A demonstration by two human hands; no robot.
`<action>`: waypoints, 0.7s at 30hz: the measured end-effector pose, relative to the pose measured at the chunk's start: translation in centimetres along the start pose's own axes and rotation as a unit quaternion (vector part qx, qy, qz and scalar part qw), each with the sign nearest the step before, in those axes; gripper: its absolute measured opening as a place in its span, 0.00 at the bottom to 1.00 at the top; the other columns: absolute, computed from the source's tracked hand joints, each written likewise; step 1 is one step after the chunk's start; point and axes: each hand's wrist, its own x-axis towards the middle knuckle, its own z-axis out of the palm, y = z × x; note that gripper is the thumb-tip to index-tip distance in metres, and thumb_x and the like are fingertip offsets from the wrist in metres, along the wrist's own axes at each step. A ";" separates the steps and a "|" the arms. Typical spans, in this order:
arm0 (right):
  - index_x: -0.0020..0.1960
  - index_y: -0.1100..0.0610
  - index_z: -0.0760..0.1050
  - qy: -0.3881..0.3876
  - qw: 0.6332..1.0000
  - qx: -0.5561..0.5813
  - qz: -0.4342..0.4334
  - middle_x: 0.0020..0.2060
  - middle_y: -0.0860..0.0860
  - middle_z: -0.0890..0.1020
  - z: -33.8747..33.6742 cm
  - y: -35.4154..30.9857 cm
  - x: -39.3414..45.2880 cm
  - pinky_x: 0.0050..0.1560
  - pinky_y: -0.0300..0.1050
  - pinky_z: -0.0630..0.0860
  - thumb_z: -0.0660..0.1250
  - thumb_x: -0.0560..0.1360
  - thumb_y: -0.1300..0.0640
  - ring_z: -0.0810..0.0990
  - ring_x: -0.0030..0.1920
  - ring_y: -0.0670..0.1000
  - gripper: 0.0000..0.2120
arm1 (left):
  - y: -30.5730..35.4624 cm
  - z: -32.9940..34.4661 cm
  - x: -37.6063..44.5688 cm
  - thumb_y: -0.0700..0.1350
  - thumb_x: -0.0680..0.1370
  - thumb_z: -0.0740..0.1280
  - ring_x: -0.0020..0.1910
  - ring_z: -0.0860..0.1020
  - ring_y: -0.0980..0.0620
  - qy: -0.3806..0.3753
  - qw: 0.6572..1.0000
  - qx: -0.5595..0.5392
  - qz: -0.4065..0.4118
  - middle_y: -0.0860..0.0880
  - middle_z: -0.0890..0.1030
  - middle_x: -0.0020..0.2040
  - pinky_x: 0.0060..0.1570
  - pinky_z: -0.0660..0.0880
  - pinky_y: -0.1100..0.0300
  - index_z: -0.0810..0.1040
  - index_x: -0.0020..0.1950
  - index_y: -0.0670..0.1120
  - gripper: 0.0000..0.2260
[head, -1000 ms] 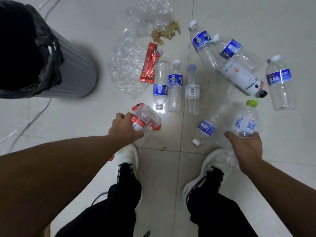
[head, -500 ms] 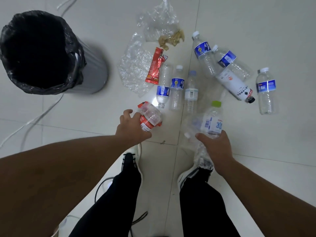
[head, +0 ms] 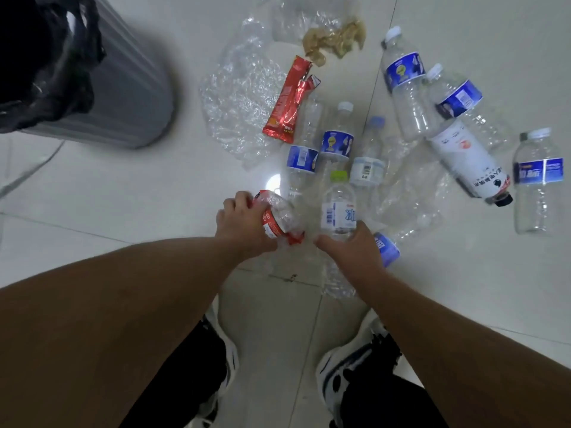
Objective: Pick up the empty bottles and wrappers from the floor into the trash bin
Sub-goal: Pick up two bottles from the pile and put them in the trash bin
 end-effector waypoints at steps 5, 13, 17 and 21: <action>0.55 0.44 0.78 -0.006 1.000 -0.015 -0.010 0.46 0.44 0.87 0.1 -1.4 -2.3 0.45 0.45 0.82 0.78 0.58 0.37 0.88 0.46 0.48 0.29 | -0.1 -0.7 -2.6 0.59 0.65 0.81 0.60 0.76 0.40 0.016 0.997 -0.072 -0.014 0.43 0.74 0.64 0.60 0.78 0.46 0.72 0.74 0.49 0.41; 0.53 0.47 0.80 0.026 0.999 -0.024 0.016 0.45 0.42 0.86 -4.5 -6.0 -15.1 0.41 0.39 0.74 0.84 0.67 0.49 0.85 0.44 0.43 0.19 | -1.9 -11.6 -13.8 0.55 0.66 0.81 0.54 0.78 0.42 0.019 0.988 -0.140 -0.065 0.45 0.71 0.59 0.56 0.80 0.48 0.73 0.71 0.45 0.38; 0.51 0.45 0.80 0.028 0.999 -0.006 0.023 0.45 0.42 0.87 -6.3 -9.6 -20.5 0.45 0.44 0.79 0.85 0.66 0.49 0.87 0.45 0.46 0.18 | -2.7 -17.8 -18.9 0.53 0.66 0.82 0.50 0.81 0.45 0.036 0.965 -0.240 -0.096 0.49 0.68 0.59 0.57 0.80 0.50 0.73 0.71 0.50 0.36; 0.51 0.45 0.79 0.030 0.999 0.008 0.017 0.48 0.43 0.86 -6.9 -13.9 -24.2 0.39 0.43 0.76 0.85 0.66 0.47 0.86 0.44 0.46 0.20 | -3.6 -22.8 -22.6 0.52 0.67 0.81 0.50 0.81 0.45 0.046 0.957 -0.268 -0.097 0.50 0.68 0.59 0.57 0.81 0.48 0.72 0.71 0.52 0.34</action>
